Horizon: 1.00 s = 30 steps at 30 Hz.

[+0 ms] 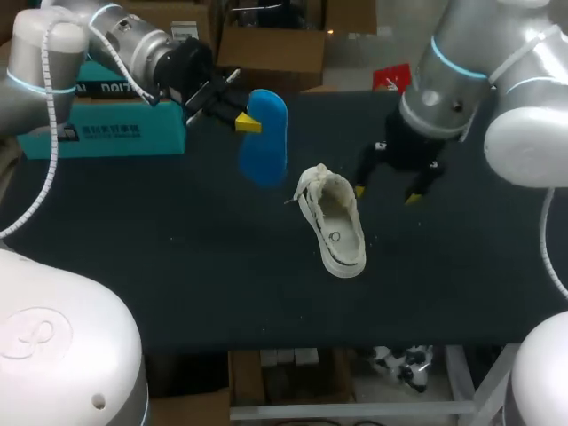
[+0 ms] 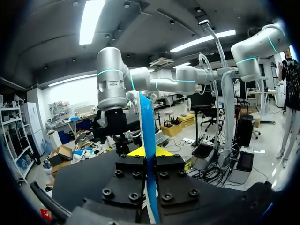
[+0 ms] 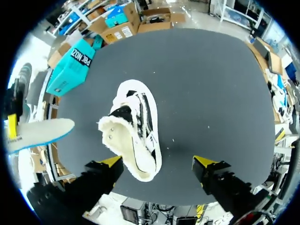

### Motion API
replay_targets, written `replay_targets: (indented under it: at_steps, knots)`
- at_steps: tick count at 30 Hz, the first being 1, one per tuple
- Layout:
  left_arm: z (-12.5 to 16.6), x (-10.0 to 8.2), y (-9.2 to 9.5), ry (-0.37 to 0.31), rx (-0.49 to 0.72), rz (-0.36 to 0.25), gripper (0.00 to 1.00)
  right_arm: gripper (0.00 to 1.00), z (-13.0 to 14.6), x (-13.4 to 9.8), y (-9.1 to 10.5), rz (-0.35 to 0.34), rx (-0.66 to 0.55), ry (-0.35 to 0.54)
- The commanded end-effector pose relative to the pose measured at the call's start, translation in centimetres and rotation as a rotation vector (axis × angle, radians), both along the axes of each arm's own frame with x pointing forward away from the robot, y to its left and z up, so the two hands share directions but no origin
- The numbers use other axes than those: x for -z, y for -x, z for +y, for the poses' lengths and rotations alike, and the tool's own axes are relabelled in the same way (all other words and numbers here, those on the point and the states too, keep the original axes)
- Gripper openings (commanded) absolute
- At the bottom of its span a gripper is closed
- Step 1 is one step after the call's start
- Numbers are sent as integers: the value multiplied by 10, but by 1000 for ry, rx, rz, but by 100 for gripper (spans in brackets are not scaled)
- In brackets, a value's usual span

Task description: Open the shoe tongue, take the insole out of the shoe, put the insole back into the shoe, and pack the shoe into the shoebox

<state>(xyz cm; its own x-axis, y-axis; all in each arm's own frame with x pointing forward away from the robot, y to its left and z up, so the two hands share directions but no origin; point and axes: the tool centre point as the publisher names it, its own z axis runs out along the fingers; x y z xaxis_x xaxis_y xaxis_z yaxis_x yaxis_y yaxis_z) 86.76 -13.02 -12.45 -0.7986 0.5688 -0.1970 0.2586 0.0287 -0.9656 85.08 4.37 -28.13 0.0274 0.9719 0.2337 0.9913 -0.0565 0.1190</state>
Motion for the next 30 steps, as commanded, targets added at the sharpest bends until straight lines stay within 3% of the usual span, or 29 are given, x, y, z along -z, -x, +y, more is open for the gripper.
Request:
replay_targets:
  at_steps: [1,7,13,19,25,30]
  knots:
    - [-19,-3,31,23,-155,-16,0,100,-7,-21,11,3,-4,-64]
    - [-35,-6,47,47,-136,9,0,100,-7,-21,11,3,-4,-64]
    - [-49,-2,55,99,-132,80,0,100,-7,-21,11,3,-4,-64]
    - [-56,-1,62,119,-195,145,0,100,-9,-19,24,66,96,-128]
    - [-60,-5,66,169,-240,306,0,100,-8,-17,32,84,158,-155]
    - [-64,-6,71,158,-239,394,0,100,-9,-14,36,90,184,-160]
